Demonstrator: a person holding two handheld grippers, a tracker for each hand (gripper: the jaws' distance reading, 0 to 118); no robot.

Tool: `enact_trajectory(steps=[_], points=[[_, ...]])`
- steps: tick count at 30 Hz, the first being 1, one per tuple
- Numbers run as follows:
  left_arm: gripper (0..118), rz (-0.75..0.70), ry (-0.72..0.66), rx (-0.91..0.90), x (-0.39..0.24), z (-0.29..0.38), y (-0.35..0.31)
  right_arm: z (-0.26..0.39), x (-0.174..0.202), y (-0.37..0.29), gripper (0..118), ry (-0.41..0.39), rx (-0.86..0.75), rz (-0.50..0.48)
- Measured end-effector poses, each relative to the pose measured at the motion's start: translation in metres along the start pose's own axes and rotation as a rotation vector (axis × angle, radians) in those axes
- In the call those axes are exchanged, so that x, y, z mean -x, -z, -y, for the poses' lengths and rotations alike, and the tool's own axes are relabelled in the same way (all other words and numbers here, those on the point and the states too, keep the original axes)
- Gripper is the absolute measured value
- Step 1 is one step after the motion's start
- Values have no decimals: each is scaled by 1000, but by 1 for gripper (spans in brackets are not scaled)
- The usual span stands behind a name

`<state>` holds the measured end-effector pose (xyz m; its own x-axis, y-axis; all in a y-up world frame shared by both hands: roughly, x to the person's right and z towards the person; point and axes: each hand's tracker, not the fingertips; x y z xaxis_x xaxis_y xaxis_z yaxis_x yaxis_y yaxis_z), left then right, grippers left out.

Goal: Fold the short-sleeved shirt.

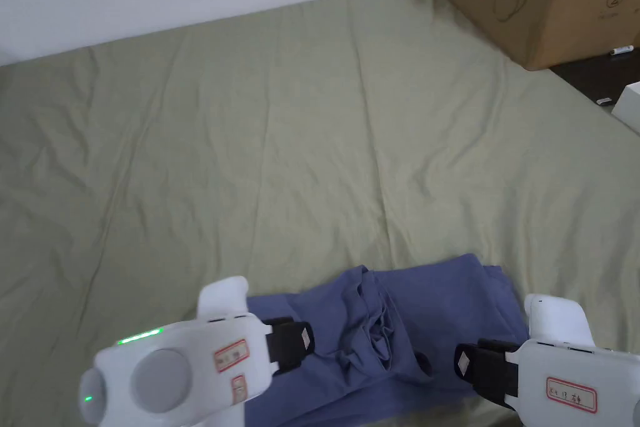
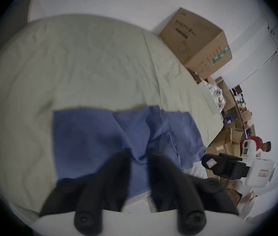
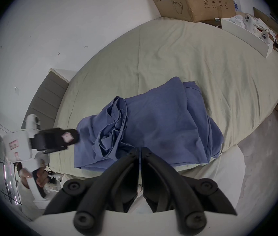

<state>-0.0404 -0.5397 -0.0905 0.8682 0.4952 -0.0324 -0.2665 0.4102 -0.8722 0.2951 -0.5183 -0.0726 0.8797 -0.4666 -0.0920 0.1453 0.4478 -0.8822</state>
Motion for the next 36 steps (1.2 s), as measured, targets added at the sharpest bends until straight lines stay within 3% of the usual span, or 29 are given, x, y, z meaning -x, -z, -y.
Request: enact_trajectory(steps=[1,5,11,17,18,19,20,21,26,31,36], points=[[12,12,4,26,-2,2,15,1,-1,-1,3,2,-2,1],[6,46,30,132,-22,13,59,1,-3,-4,3,16,-9,4],[3,77,50,135,-27,18,51,3,-10,-3,3,41,-1,18],[5,300,-51,36,-2,6,-3,7,-3,-2,3,29,15,20],[14,305,-69,4,7,3,-17,7,-1,-2,3,24,17,22],[36,309,-99,-29,20,4,-29,7,1,-2,3,17,19,22],[76,294,-125,-47,35,5,-40,6,3,-2,3,13,18,21],[95,273,-153,-55,50,7,-49,6,5,-2,3,8,19,22],[95,176,-342,-127,126,22,-78,6,19,4,3,-26,36,25],[96,271,-508,-27,162,34,-41,7,35,13,3,-66,66,29],[95,364,-504,-16,157,32,-2,5,46,14,3,-85,97,9]])
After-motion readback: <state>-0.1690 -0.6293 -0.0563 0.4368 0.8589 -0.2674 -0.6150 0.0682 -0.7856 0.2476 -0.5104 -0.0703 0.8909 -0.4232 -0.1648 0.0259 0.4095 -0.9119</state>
